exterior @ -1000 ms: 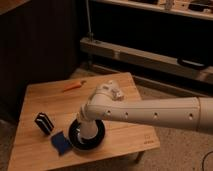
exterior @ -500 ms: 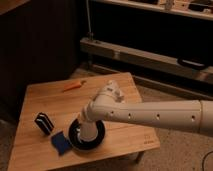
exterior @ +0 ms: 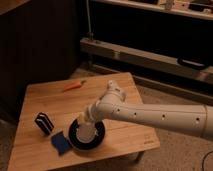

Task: Place the ceramic cup in the ceramic bowl

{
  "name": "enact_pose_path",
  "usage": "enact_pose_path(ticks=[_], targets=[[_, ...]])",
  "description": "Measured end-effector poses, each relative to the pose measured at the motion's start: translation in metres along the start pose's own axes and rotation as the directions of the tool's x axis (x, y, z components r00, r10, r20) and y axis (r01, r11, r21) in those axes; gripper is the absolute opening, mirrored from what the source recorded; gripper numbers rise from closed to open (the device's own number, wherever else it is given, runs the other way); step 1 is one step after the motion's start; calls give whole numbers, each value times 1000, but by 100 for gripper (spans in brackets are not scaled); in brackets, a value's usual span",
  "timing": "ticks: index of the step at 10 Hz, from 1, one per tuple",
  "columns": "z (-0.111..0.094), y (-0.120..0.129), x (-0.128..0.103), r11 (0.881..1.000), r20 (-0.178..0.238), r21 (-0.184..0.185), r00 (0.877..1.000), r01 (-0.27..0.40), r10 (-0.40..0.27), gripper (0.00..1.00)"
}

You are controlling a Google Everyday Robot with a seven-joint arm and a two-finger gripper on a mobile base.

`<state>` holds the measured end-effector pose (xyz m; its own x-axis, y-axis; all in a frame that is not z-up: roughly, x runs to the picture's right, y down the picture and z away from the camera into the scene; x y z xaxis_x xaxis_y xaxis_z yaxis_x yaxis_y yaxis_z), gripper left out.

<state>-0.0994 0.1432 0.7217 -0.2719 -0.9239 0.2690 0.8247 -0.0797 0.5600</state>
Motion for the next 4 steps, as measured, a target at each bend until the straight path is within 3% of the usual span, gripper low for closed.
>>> enact_pose_path(ticks=[4], targets=[[1,-2,0,1000,1,2,1000,3,-3,80]])
